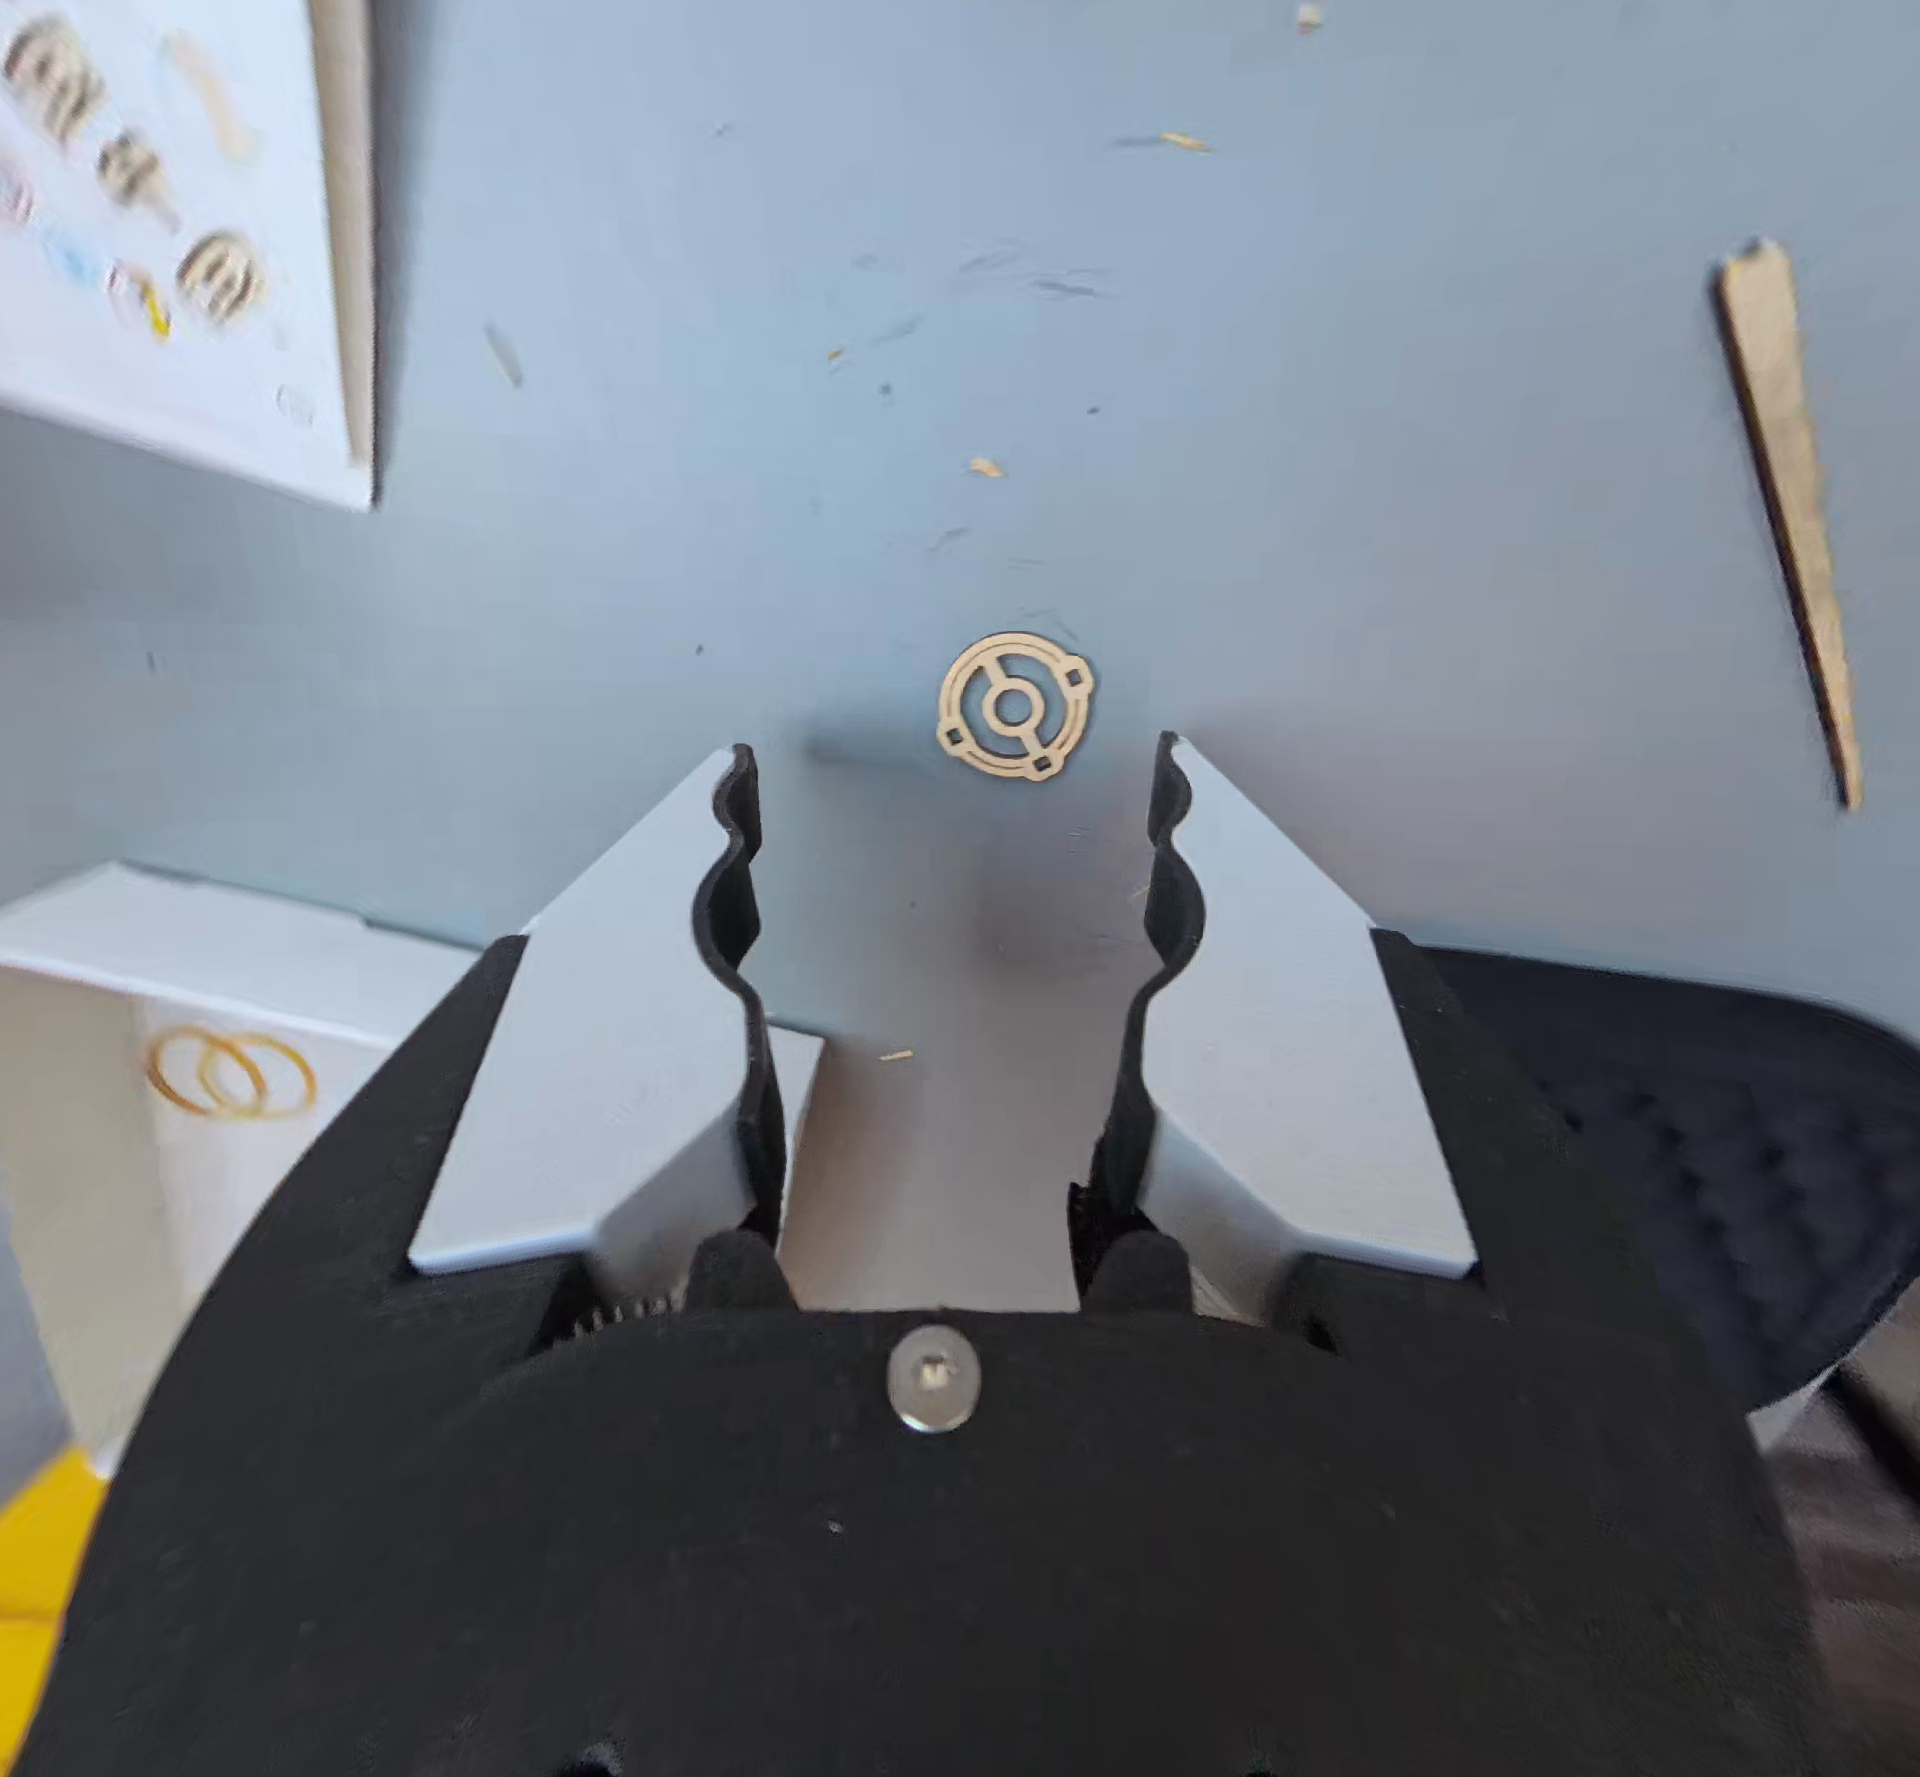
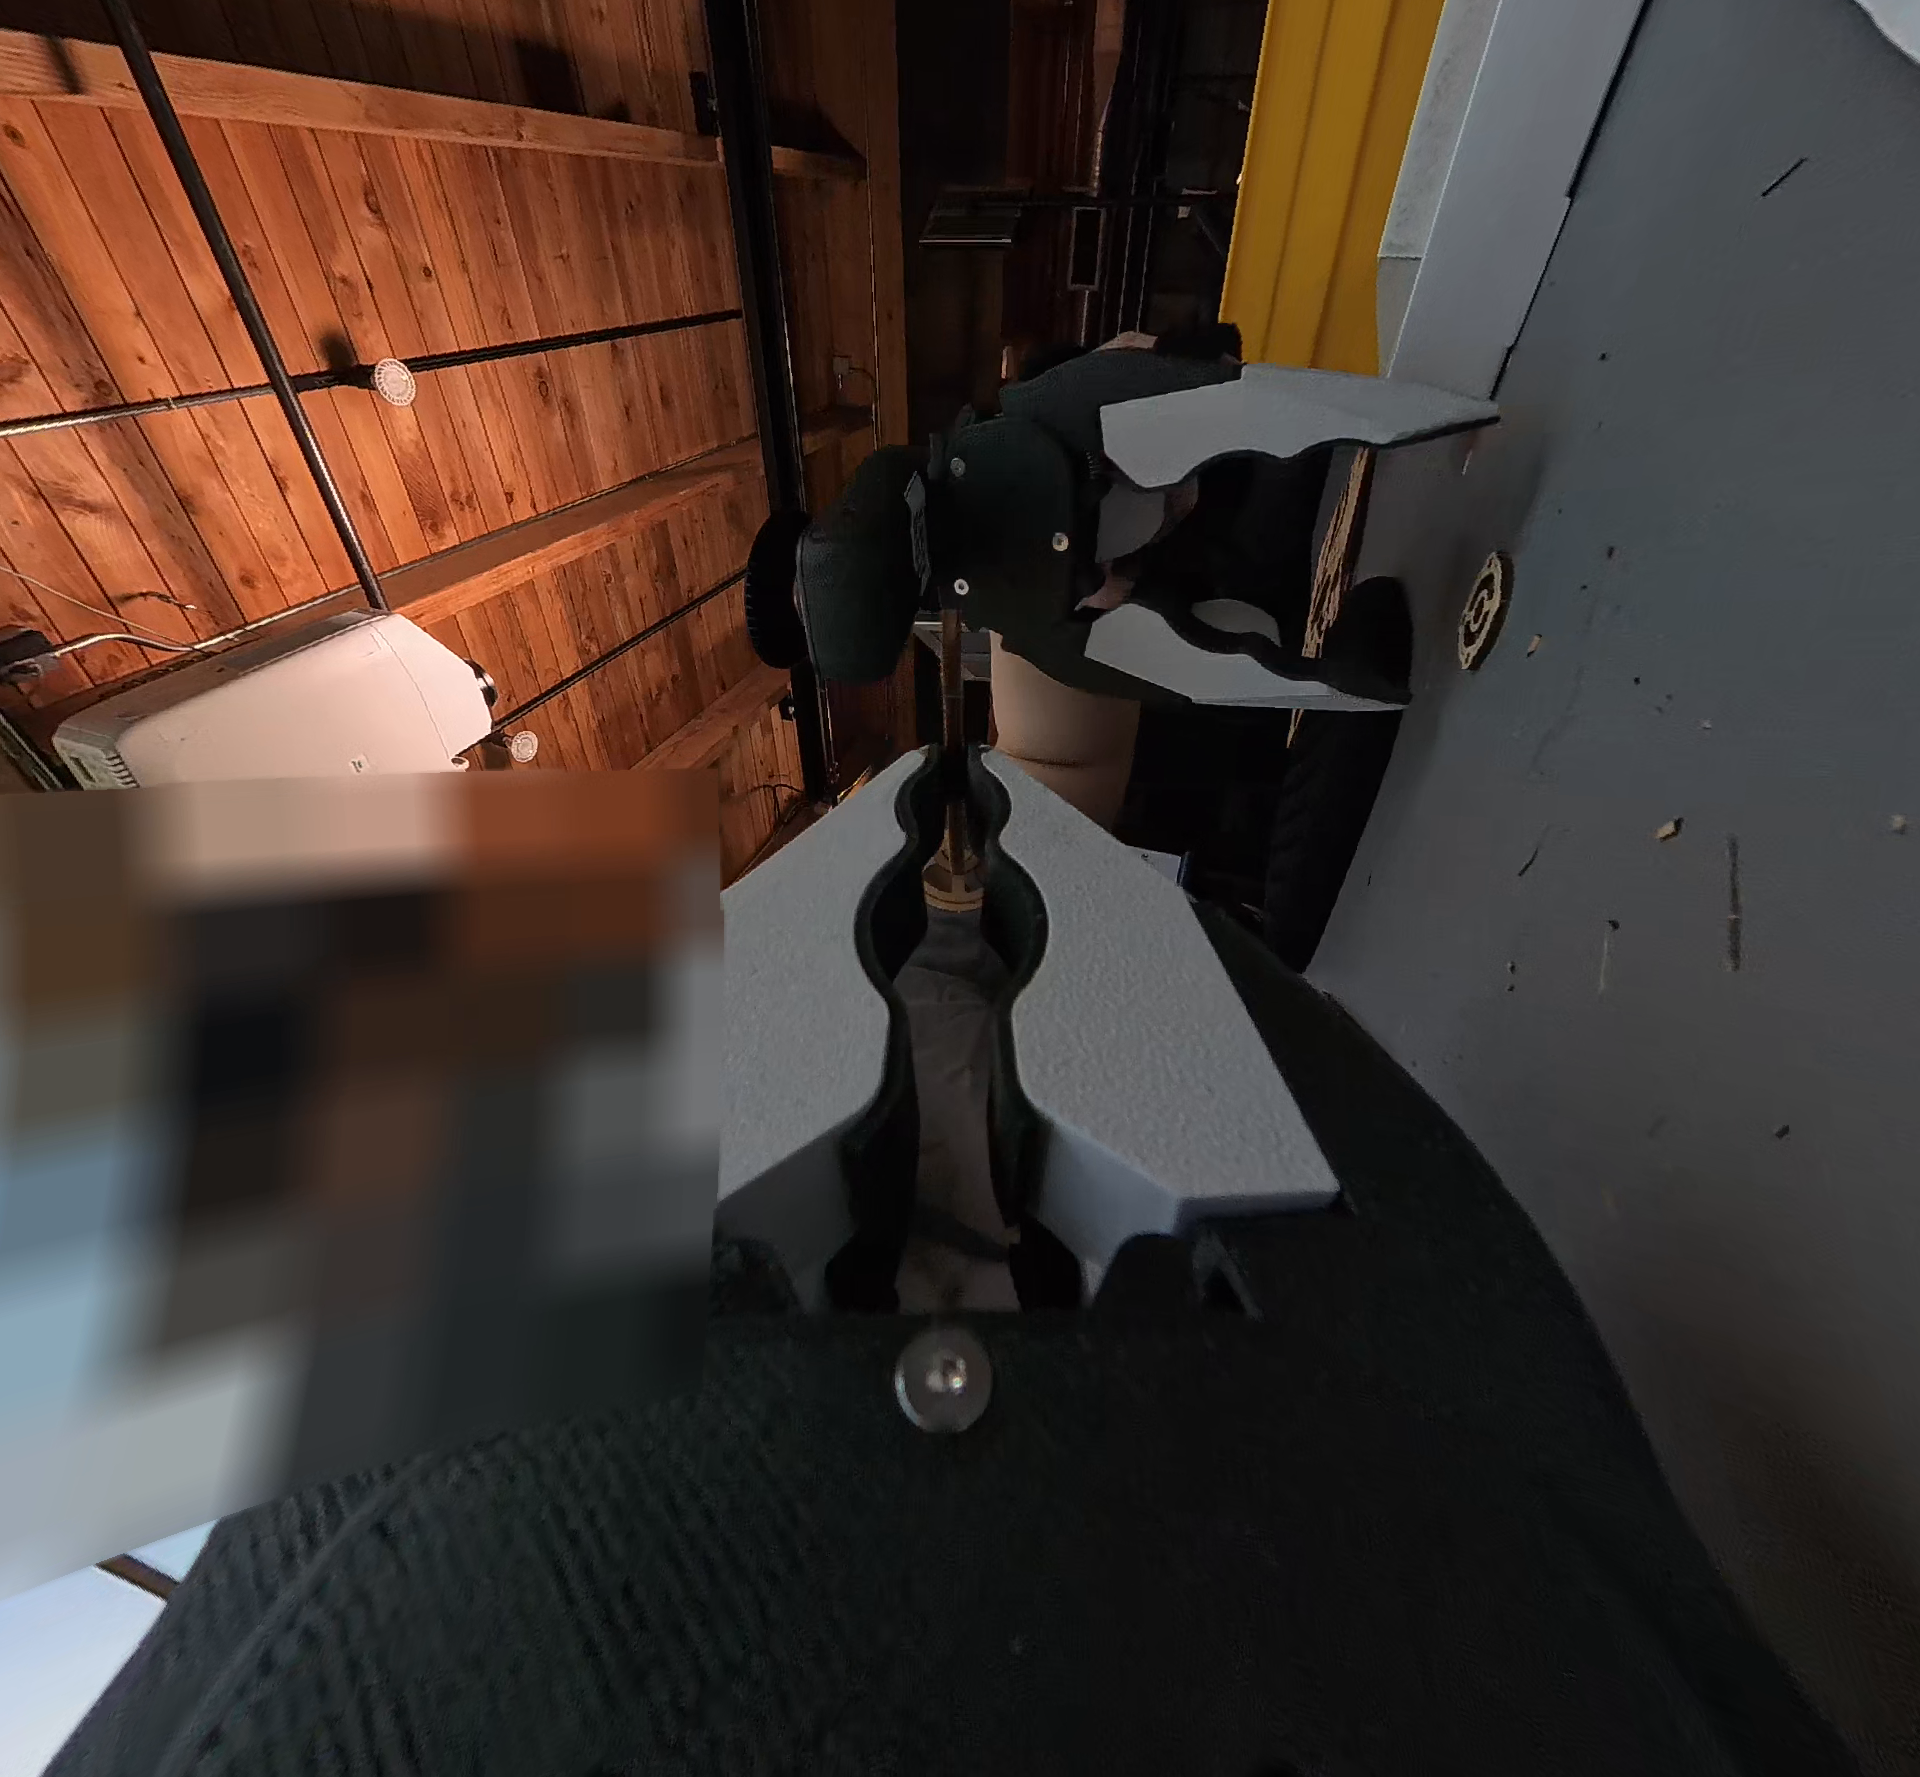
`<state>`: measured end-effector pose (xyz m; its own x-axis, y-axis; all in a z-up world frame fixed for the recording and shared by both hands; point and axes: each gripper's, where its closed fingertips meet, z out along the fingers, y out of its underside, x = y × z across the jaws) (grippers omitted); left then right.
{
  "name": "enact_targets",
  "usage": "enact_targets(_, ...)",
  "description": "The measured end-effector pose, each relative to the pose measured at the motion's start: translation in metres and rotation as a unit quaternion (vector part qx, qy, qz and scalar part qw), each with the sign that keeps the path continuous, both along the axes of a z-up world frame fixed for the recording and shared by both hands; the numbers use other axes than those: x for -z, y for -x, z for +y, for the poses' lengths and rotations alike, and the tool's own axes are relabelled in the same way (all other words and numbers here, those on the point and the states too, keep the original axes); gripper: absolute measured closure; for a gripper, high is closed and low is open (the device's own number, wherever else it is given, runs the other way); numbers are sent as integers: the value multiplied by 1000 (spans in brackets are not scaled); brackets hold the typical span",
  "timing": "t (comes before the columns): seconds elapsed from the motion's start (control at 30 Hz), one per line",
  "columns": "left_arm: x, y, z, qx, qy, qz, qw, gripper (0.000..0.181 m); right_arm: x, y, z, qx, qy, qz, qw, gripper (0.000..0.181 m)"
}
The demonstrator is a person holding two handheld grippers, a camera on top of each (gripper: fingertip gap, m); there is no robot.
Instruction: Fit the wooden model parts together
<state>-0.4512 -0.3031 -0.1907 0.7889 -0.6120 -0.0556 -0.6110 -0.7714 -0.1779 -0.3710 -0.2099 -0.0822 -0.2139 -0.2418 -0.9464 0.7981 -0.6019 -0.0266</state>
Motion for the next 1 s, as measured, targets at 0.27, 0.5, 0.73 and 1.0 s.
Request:
enact_targets(0.27, -1, -1, 3, -251, -68, -54, 964, 118, 2, 0, -1, -1, -9, -2, 1000, 180)
enact_targets(0.5, 8, -4, 2, -246, -72, -36, 966, 136, 2, 1, 1, 5, -18, 1, 1000, 180)
enact_targets(0.73, 9, -10, 1, -210, -60, -46, 975, 148, 4, 0, -3, -2, -21, -2, 1000, 180)
enact_targets(1.0, 9, -10, 1, -194, -64, -48, 978, 149, 6, 1, -6, -7, -16, -5, 1000, 180)
